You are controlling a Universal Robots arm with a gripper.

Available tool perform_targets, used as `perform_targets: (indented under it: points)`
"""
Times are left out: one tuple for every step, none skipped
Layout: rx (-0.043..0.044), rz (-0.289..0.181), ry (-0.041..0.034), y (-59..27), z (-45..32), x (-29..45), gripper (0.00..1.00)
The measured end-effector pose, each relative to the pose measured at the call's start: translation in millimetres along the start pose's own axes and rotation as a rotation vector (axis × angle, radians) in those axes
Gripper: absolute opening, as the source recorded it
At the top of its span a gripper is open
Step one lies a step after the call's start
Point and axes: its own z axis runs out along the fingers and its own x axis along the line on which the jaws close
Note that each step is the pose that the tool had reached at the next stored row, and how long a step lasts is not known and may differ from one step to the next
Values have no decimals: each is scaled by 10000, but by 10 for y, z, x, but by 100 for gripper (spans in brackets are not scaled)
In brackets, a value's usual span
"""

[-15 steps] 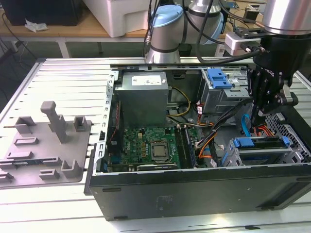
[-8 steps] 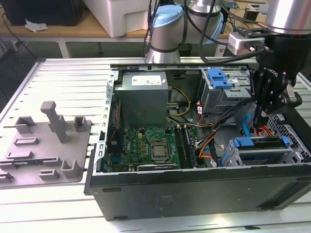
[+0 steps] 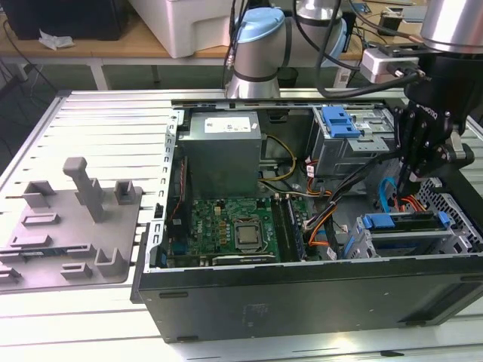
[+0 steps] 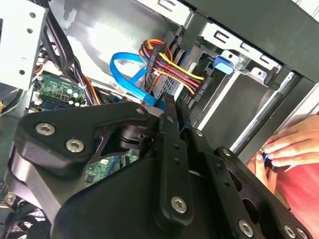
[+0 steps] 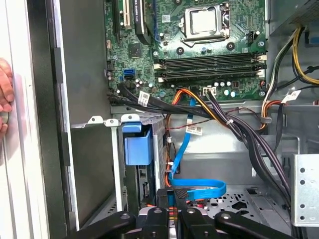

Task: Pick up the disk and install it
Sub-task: 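Insert the second disk wire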

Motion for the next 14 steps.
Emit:
perform_targets:
  points:
    - [-26, 62, 4, -5, 1, 0, 16]
    - [-57, 122, 10, -11, 1, 0, 16]
    - [-89, 149, 14, -15, 1, 2, 16]
    - [-127, 154, 16, -21, 2, 5, 16]
    - [-206, 145, 21, -33, 5, 14, 16]
    - [-270, 134, 17, -44, 7, 24, 16]
    - [-321, 126, 4, -53, 10, 34, 16]
    - [-397, 114, -31, -67, 14, 52, 16]
    - [-431, 111, -78, -75, 16, 66, 16]
    - [-456, 109, -138, -82, 19, 78, 16]
    - [-505, 105, -257, -96, 24, 100, 16]
    - [-542, 103, -373, -104, 27, 118, 16]
    - [-572, 102, -463, -110, 30, 131, 16]
    - [-605, 99, -518, -116, 32, 142, 16]
